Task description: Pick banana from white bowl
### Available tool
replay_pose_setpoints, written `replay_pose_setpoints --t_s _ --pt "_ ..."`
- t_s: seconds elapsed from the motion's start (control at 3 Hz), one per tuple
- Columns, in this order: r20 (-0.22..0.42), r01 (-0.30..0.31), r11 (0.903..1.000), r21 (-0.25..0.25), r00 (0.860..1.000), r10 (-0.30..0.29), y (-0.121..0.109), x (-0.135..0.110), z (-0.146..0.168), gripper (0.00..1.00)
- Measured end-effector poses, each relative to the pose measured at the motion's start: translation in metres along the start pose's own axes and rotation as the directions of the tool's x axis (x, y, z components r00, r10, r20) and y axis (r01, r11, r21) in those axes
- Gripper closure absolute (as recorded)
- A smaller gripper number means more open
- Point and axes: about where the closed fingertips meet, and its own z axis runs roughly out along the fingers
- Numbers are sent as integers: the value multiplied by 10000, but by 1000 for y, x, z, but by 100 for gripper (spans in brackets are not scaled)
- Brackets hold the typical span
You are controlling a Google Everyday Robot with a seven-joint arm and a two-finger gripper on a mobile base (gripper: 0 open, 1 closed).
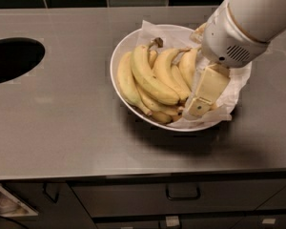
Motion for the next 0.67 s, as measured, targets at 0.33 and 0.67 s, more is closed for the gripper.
replay_pose_setpoints --t_s 0.33,0.67 --pt "-32 2 9998 193 10000 -1 10 -11 -3 18" --pt "-12 134 9997 196 9999 -134 14 -21 3 38"
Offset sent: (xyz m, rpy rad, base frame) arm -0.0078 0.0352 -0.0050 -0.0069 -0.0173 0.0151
